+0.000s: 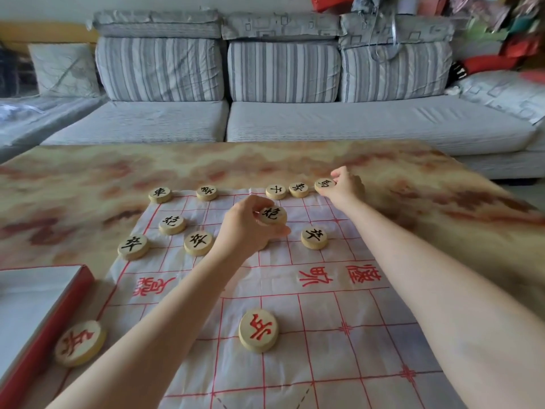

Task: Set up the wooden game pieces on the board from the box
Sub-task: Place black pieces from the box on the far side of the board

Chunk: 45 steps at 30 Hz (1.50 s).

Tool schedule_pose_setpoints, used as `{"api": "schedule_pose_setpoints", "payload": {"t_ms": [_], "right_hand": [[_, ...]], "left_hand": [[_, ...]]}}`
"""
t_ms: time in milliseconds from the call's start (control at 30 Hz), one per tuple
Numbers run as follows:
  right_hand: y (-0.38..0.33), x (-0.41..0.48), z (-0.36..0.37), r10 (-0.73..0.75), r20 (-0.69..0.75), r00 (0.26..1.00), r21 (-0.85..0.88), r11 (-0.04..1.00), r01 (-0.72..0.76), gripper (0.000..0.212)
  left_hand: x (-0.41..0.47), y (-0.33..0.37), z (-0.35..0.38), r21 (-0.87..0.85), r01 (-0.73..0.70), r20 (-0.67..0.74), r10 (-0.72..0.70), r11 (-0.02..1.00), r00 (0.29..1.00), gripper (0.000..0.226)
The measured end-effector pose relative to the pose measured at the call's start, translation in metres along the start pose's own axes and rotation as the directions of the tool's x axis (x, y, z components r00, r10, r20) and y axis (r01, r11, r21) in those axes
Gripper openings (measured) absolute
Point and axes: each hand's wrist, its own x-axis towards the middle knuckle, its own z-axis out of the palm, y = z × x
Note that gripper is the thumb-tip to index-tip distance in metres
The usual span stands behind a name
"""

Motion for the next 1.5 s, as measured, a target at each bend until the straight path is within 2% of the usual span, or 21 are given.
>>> {"api": "schedule_pose_setpoints", "payload": {"t_ms": [67, 200, 300, 400, 500, 567, 700, 1067, 1233, 1367, 1500], "right_hand": [[0.001, -0.001, 0.004, 0.01, -0.017, 1.0, -0.051, 0.999, -0.011, 0.044], [0.006, -0.007, 0.003, -0.01, 0.058, 0.998, -0.061, 0.998, 0.014, 0.047], [0.007, -0.009, -0.011, -0.038, 0.056, 0.998, 0.02, 0.999, 0.037, 0.048], [0.015, -0.012, -0.027, -0.049, 0.019, 0.999, 0.165, 0.985, 0.045, 0.036], [0.033, -0.016, -0.039, -0.033, 0.01, 0.999, 0.245, 0.969, 0.029, 0.023], [0.044, -0.02, -0.045, -0.025, -0.001, 1.0, 0.285, 0.958, 0.025, 0.021], [0.054, -0.029, -0.053, -0.058, -0.023, 0.998, 0.349, 0.935, 0.062, 0.024], [0.058, -0.052, -0.045, -0.134, 0.015, 0.991, 0.37, 0.921, 0.119, 0.024], [0.046, -0.068, -0.045, -0.161, 0.025, 0.987, 0.367, 0.92, 0.14, 0.026], [0.019, -0.088, -0.046, -0.196, 0.038, 0.98, 0.366, 0.915, 0.169, 0.024], [-0.021, -0.119, -0.044, -0.288, 0.133, 0.948, 0.381, 0.898, 0.219, 0.024]], "left_hand": [[0.002, -0.002, 0.0, 0.009, 0.001, 0.0, -0.001, 1.0, 1.0, 0.057], [0.005, -0.005, 0.004, 0.004, 0.005, -0.004, -0.005, 1.0, 1.0, 0.055], [0.008, 0.004, 0.012, -0.013, -0.018, 0.02, 0.019, 1.0, 1.0, 0.055], [0.021, 0.018, 0.027, -0.011, -0.046, 0.052, 0.047, 0.999, 0.998, 0.058], [0.04, 0.033, 0.049, 0.052, -0.062, 0.103, 0.057, 0.997, 0.993, 0.061], [0.053, 0.041, 0.065, 0.123, -0.071, 0.16, 0.051, 0.99, 0.986, 0.061], [0.072, 0.047, 0.089, 0.218, -0.093, 0.224, 0.043, 0.971, 0.974, 0.062], [0.079, 0.035, 0.109, 0.216, -0.073, 0.214, 0.025, 0.974, 0.976, 0.075], [0.064, 0.034, 0.081, 0.079, -0.106, 0.164, 0.092, 0.991, 0.982, 0.064], [0.041, 0.025, 0.038, 0.031, -0.088, 0.097, 0.085, 0.996, 0.992, 0.043], [0.015, 0.005, -0.015, 0.005, -0.059, 0.021, 0.059, 0.998, 0.998, 0.029]]}}
